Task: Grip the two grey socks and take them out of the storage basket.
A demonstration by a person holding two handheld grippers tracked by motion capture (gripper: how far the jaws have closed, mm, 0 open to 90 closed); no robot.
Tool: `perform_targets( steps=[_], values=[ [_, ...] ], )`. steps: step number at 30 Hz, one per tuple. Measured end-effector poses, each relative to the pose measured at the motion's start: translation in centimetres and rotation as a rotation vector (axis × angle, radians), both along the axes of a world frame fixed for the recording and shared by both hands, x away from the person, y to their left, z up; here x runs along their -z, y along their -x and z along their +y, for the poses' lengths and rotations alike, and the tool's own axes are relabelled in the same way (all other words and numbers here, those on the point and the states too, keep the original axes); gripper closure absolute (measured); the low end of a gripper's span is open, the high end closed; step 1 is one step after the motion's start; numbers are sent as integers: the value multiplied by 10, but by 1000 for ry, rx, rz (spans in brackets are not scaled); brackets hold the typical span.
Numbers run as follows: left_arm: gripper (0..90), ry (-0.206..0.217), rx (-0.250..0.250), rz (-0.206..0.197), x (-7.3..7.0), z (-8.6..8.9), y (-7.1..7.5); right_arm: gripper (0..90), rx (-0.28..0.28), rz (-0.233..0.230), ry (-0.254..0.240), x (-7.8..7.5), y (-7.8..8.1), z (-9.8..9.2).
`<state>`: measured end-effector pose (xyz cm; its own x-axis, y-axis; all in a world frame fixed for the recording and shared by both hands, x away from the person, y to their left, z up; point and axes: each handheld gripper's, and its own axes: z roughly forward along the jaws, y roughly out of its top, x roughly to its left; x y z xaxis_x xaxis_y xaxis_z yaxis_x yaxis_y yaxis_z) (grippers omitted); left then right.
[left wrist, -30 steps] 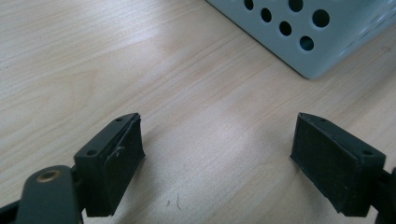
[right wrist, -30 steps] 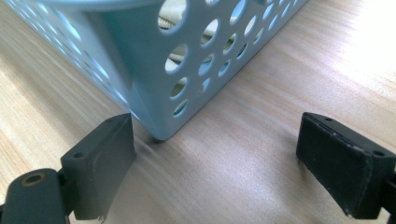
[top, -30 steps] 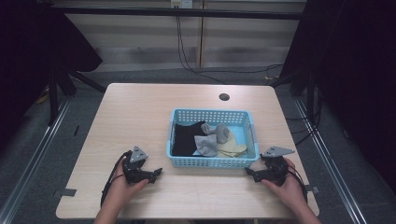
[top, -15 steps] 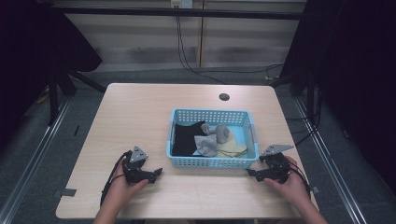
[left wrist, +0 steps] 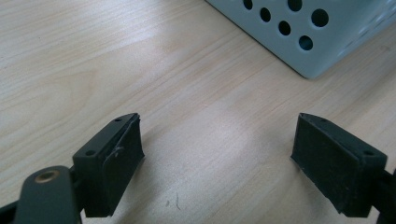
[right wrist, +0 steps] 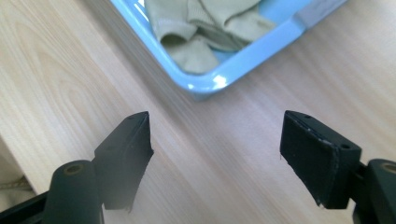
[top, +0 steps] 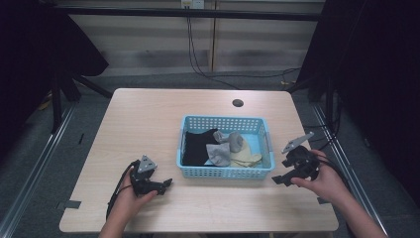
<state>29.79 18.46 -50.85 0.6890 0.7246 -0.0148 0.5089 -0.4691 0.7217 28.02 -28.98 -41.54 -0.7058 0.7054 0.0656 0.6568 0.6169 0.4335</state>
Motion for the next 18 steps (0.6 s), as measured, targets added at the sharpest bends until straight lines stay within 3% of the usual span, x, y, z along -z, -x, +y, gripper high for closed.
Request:
perform_targets(
  steps=[1, 2, 3, 5, 11, 18],
  values=[
    [155, 0, 0, 0, 0, 0, 0, 250, -7, -6, 11, -13, -4, 1],
    [155, -1, 1, 0, 0, 0, 0, 250, -7, -6, 11, -13, -4, 1],
    [155, -1, 0, 0, 0, 0, 0, 252, -11, -12, 14, -25, -9, 4],
    [154, -1, 1, 0, 0, 0, 0, 255, -15, -17, 14, -34, -16, 7],
    [154, -1, 1, 0, 0, 0, 0, 256, -25, -12, 27, -42, -37, 23],
    [154, -4, 4, -1, 0, 0, 0, 267, -22, -24, 29, -41, -71, 57]
  ],
)
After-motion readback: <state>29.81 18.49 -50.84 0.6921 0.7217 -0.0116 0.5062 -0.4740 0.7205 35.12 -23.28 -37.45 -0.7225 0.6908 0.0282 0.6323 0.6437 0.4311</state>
